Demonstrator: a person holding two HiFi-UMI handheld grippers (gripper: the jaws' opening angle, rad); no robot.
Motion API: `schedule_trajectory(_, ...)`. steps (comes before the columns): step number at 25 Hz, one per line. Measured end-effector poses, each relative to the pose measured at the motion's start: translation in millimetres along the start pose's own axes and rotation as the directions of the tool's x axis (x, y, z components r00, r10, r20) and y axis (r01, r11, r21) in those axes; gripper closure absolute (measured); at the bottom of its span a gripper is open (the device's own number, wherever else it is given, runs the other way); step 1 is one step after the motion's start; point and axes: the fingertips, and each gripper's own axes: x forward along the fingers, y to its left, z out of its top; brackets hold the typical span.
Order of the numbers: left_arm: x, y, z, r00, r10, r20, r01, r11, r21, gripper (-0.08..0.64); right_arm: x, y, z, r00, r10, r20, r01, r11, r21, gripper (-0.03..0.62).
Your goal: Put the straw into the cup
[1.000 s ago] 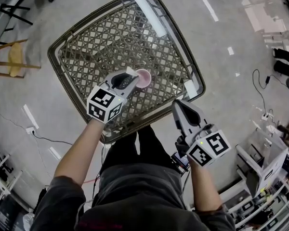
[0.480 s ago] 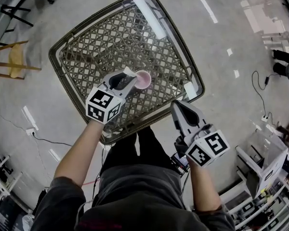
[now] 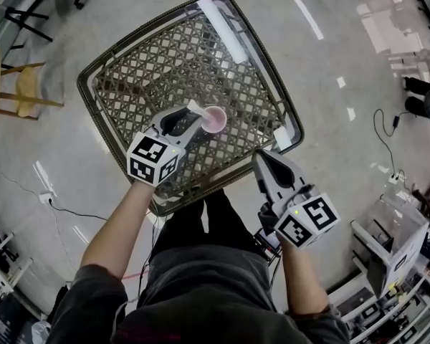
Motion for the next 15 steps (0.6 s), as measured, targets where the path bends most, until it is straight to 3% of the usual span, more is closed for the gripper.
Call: schedule_trajectory(15,-46,-15,27,0.998,0.022,0.055,-0.023,1.0,0.018,0.415,-6,34,28,0.997,0.024,0.072,-0.02,0.998,-0.055,0.578)
